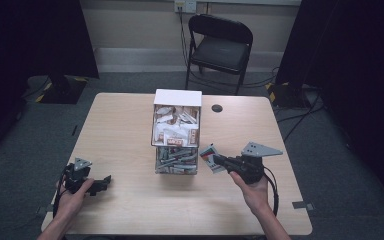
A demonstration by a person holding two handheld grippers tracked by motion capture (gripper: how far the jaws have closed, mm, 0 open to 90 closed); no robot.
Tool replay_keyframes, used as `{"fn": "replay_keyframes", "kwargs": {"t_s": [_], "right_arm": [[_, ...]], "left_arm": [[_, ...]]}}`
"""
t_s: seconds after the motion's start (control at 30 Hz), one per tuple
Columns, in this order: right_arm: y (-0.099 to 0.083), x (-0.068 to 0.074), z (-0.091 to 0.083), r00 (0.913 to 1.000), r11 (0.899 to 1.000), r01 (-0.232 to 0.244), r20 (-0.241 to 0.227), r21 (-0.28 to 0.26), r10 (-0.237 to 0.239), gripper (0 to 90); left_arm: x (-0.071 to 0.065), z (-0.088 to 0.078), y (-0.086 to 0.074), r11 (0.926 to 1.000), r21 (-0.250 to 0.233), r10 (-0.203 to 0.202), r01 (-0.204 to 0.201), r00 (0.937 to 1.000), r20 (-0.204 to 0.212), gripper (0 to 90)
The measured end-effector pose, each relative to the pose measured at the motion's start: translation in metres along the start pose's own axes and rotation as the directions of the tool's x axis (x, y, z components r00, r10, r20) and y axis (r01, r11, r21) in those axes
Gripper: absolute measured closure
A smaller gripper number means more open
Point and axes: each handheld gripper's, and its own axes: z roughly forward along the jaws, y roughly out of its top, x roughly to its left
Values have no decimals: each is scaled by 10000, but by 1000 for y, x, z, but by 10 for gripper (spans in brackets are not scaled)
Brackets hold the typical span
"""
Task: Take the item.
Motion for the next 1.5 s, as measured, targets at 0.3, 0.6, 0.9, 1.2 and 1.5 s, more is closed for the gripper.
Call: {"fn": "replay_keyframes", "kwargs": {"t_s": [0.3,0.6,0.9,1.2,1.5], "right_arm": [[-1,-18,3,9986,9994,-339,413,-42,340,900],[1,-29,9,9965,9993,-357,758,135,346,900],[8,-40,20,9948,9987,-416,946,296,386,900],[5,-55,33,9896,9957,-716,1287,588,636,900],[5,-67,50,9855,9931,-725,1598,917,572,900]], "left_arm": [[0,0,0,10000,3,2,-2,10000,3,0],[0,0,0,10000,-4,-13,13,10000,-6,0],[0,0,0,10000,3,-1,1,10000,4,0],[0,0,0,10000,11,11,-11,10000,0,0],[0,0,0,10000,0,-12,12,10000,-3,0]]}}
